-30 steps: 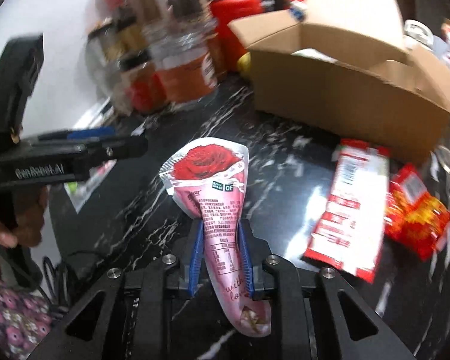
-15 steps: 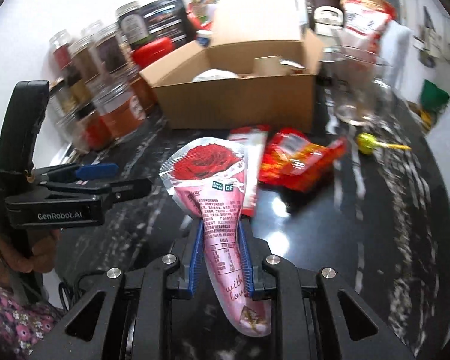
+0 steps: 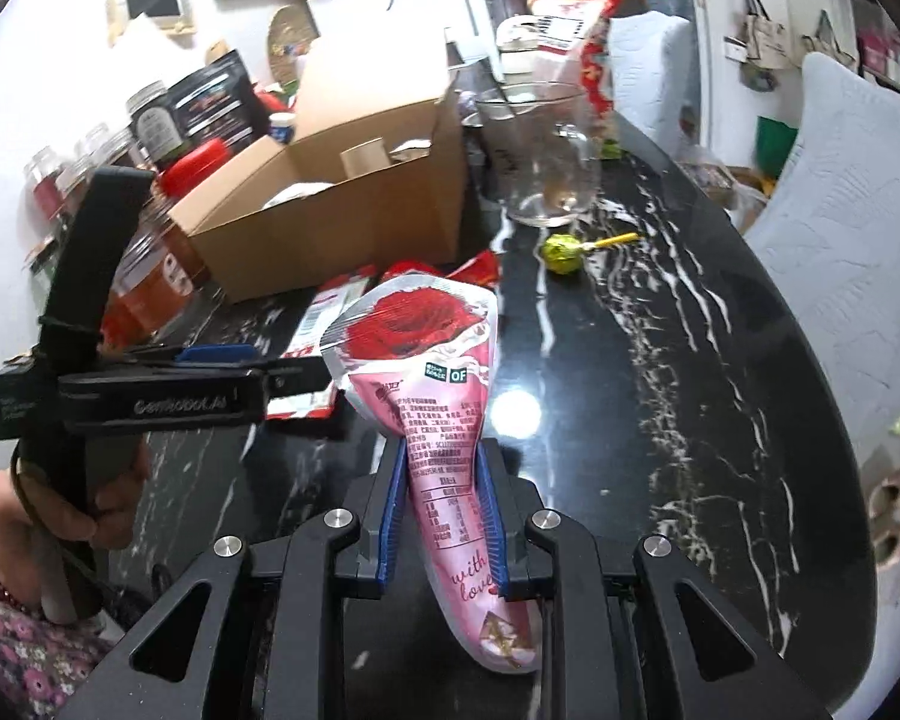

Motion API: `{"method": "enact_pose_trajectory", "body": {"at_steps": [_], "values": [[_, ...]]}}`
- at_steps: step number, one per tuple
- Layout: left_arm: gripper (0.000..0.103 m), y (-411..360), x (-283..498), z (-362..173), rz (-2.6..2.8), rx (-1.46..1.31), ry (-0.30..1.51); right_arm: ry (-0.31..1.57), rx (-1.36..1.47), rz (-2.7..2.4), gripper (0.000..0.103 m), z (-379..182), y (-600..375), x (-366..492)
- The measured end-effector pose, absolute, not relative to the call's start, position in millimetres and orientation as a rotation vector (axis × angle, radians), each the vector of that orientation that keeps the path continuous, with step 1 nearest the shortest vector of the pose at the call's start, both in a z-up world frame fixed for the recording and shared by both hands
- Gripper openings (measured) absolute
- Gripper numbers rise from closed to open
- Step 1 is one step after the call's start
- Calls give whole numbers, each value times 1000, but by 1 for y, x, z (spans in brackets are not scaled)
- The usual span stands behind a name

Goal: Organize snacks
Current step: 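Lift the pink packet with right tool while left tool grasps red-white strip packet, then carry the strip packet with left tool while right tool carries pink packet over box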

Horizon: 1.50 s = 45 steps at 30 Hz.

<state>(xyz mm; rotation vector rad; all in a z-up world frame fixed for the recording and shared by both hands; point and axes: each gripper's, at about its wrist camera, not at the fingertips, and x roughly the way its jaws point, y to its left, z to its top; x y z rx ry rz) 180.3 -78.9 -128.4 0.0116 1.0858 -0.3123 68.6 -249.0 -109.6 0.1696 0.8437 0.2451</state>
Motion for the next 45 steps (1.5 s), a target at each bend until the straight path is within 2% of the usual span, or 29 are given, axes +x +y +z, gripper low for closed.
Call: {"method": "enact_pose_trajectory", "body": {"at_steps": [4,11,13,14,18,35,37,41,45], "values": [[80,-80,199,-139,-276,27,1127,846,187,233,23,-113,-253,70],[80,-86,208,-141,-301,46,1097,852,225,235,23,-117,-256,75],[70,-84,208,-141,-304,54,1070,850,221,233,23,-116,-255,76],[58,-83,206,-140,-295,68,1059,849,219,233,23,-116,-255,76],[52,-81,204,-140,-318,57,1057,846,214,230,23,-116,-253,74],[51,-57,117,-135,-411,116,1115,898,233,251,23,-130,-244,50],[54,-58,113,-135,-388,124,1102,907,226,260,23,-131,-241,49],[72,-66,116,-138,-329,171,1090,914,198,266,23,-133,-234,48],[73,-66,121,-140,-316,117,1058,909,185,268,23,-132,-230,49]]}}
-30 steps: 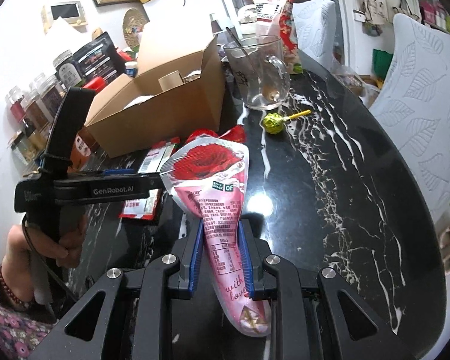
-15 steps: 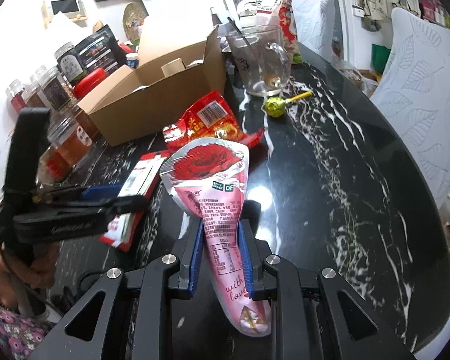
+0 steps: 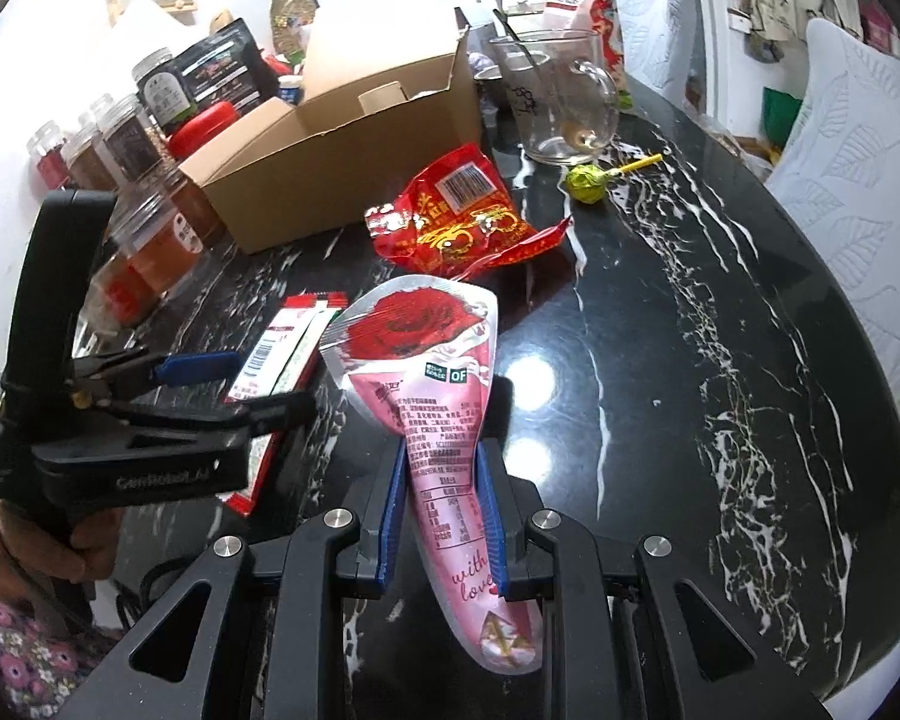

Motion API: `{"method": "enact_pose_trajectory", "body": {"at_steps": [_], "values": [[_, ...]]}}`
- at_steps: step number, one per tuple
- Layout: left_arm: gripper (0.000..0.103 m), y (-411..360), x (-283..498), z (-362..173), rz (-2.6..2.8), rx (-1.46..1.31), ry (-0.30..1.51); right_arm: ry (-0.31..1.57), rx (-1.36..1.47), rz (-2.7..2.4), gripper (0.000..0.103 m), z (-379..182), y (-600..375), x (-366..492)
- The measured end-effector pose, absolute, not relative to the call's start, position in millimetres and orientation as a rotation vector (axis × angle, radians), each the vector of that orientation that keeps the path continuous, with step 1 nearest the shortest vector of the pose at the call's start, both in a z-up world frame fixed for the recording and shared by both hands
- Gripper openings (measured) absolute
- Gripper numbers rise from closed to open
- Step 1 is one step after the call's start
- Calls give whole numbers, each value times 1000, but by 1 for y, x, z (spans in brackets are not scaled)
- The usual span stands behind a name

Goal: Organize snacks
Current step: 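Carry the strip packet with left tool while right tool carries pink packet over box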

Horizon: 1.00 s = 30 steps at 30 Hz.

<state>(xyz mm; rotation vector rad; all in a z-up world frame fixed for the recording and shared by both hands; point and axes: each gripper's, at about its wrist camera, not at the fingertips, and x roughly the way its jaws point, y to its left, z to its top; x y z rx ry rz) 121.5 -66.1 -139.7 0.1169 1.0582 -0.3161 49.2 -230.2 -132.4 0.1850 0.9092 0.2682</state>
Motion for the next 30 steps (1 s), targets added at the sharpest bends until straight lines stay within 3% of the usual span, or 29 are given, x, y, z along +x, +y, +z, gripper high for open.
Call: {"method": "enact_pose_trajectory", "body": {"at_steps": [3,6,30], "values": [[54,-62,119,-137,-292,139,1024,911,195,276,23,-135,-229,50],[50,-60,120,-136,-293,133,1024,920,201,280,23,-137,-228,53],[47,-23,97,-102,-317,43,980,878,195,375,23,-122,-199,63]]}}
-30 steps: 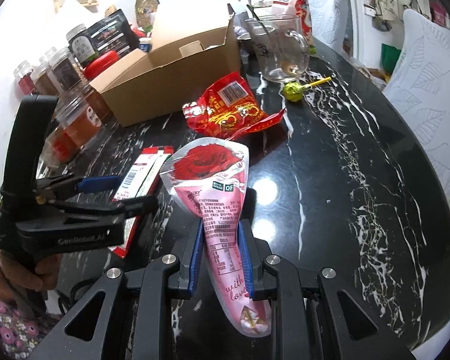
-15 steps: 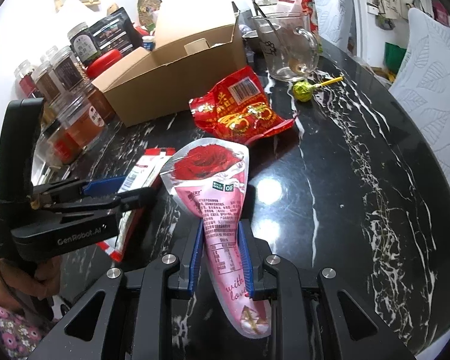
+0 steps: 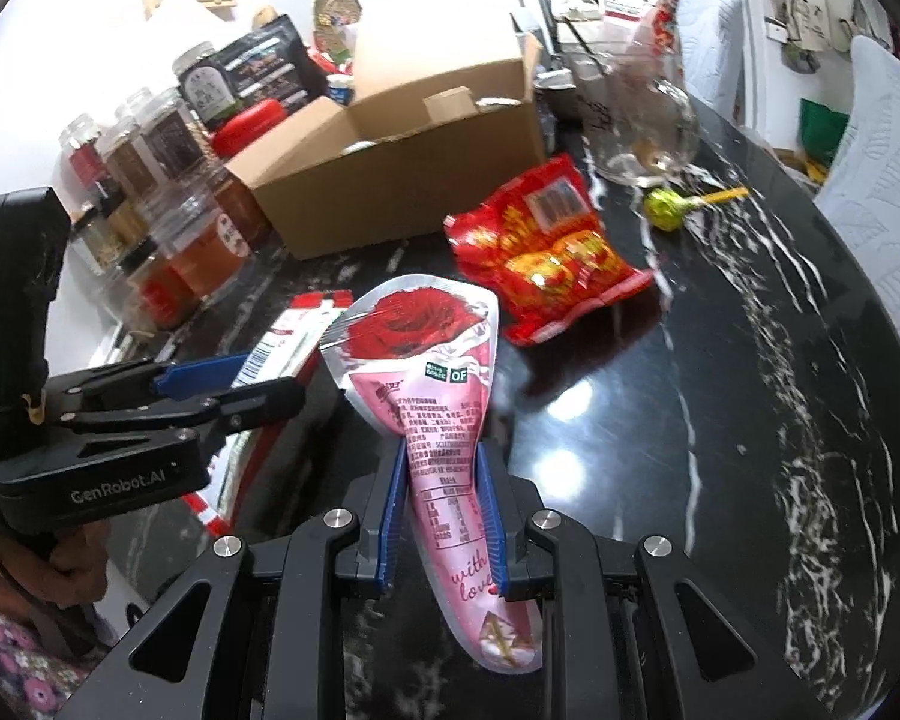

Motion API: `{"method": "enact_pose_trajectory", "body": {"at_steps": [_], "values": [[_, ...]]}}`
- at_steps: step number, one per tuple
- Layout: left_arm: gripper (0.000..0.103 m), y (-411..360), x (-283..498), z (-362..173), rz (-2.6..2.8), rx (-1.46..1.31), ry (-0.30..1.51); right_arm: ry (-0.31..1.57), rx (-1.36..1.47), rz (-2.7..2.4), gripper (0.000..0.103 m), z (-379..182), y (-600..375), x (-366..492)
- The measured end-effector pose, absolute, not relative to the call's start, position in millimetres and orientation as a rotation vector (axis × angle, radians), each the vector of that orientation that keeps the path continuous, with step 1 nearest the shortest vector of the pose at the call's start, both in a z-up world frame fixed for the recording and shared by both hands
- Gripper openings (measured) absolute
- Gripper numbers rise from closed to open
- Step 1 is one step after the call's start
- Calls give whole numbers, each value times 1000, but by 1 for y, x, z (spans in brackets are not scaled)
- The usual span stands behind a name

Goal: Organize snacks
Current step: 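Carry the strip packet with left tool while right tool carries pink packet over box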

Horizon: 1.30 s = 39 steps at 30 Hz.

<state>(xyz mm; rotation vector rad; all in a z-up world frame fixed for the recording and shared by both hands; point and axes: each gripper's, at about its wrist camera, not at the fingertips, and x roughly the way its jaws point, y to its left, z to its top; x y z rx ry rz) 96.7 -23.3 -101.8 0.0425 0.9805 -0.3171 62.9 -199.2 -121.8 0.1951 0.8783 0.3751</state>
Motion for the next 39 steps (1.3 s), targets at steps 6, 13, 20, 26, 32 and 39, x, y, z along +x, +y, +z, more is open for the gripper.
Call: {"method": "enact_pose_trajectory", "body": {"at_steps": [6,13,20,26,32,39], "values": [[47,-15,100,-83,-299,23,927,843,208,426,23,-107,-189,72],[47,-10,113,-55,-306,11,843,781,199,468,23,-86,-178,86],[48,-3,130,-25,-296,-13,746,697,193,497,23,-56,-172,101],[47,2,150,-1,-287,-9,664,626,194,495,23,-31,-171,117],[47,6,173,19,-291,-20,604,580,182,485,23,-11,-170,137],[48,16,213,42,-264,-40,530,548,187,491,23,9,-174,172]]}}
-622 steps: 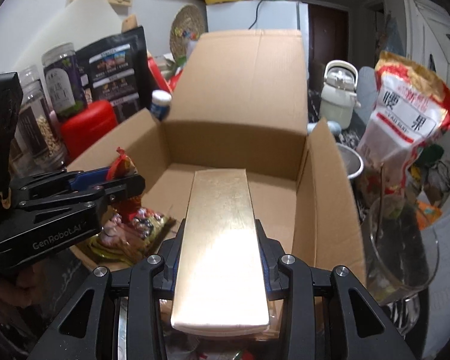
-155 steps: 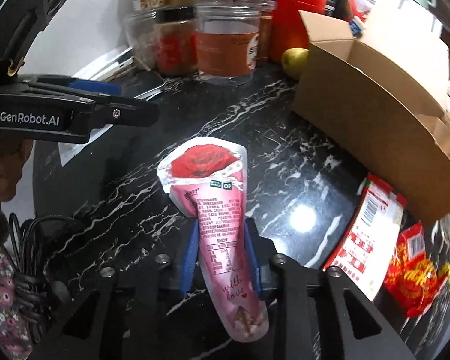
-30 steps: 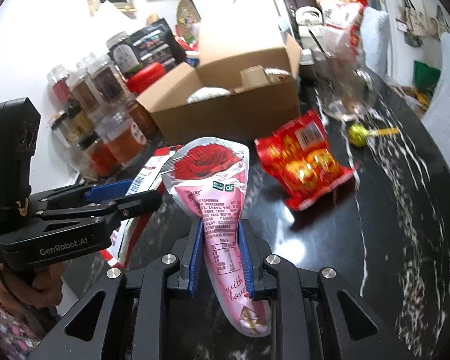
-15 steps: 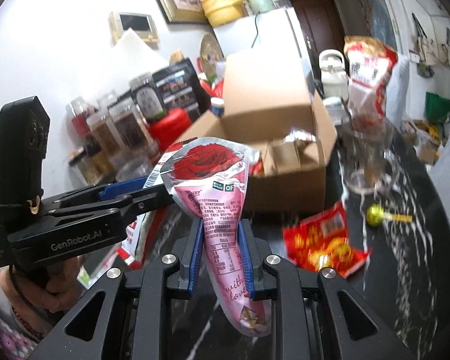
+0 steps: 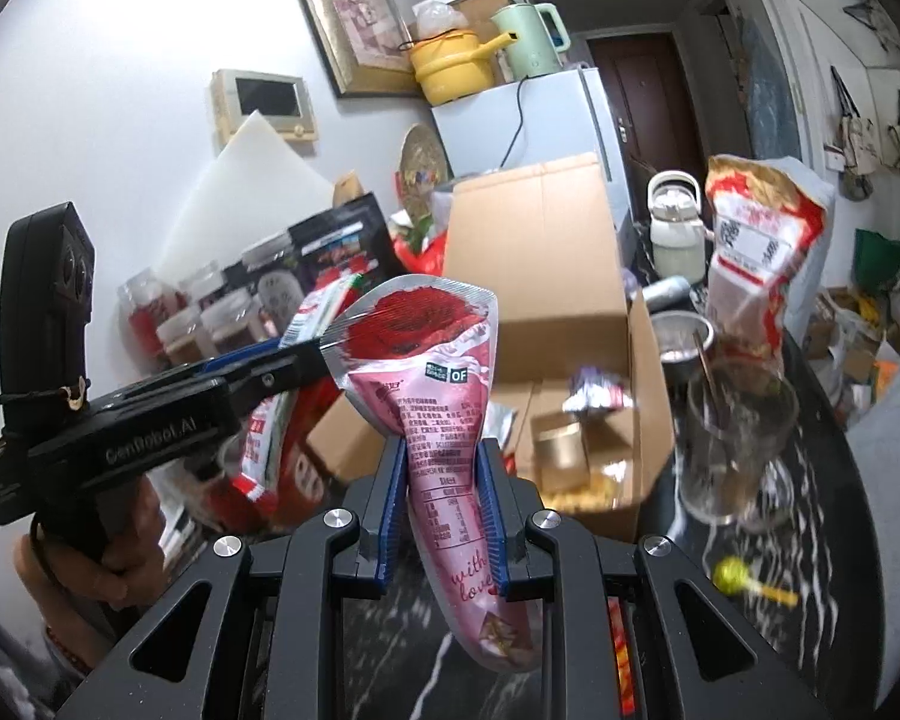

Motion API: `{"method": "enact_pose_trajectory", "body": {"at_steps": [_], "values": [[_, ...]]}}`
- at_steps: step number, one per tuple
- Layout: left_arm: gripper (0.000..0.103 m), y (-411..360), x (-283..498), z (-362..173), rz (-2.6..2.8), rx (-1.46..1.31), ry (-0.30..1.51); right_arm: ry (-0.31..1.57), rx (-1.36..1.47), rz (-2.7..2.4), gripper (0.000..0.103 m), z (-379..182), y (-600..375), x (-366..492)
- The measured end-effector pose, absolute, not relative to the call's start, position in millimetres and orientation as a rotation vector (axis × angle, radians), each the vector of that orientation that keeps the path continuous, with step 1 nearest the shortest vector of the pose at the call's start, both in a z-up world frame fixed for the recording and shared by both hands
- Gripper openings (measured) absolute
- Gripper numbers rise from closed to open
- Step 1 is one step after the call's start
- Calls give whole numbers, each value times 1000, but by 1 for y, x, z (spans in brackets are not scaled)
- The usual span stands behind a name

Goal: Organize snacks
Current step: 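Carry the strip packet with left tool while right tool carries pink packet over box, then open the right tool over the box while left tool drops strip packet inside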

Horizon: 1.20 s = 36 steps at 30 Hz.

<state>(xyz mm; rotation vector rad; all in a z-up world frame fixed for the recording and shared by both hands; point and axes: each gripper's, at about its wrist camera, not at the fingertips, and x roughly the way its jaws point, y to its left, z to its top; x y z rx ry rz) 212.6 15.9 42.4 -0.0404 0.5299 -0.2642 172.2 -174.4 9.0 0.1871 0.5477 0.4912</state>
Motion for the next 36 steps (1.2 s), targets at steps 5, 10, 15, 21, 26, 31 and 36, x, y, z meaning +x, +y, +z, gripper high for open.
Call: {"method": "enact_pose_trajectory", "body": {"at_steps": [5,10,15,21,26,31,36], "values": [[48,16,245,48,-245,-17,520,536,172,477,23,18,-176,204],[48,20,281,47,-249,-55,520,530,161,476,23,22,-176,241],[48,30,313,45,-227,-105,516,523,157,469,23,24,-177,274],[48,35,342,38,-191,-83,523,521,134,471,23,23,-174,308],[48,35,362,25,-186,-77,568,526,124,484,23,20,-167,328],[48,30,373,12,-183,-52,615,548,144,499,25,10,-162,344],[48,21,383,-2,-182,-24,667,605,134,499,26,-2,-155,355]]}}
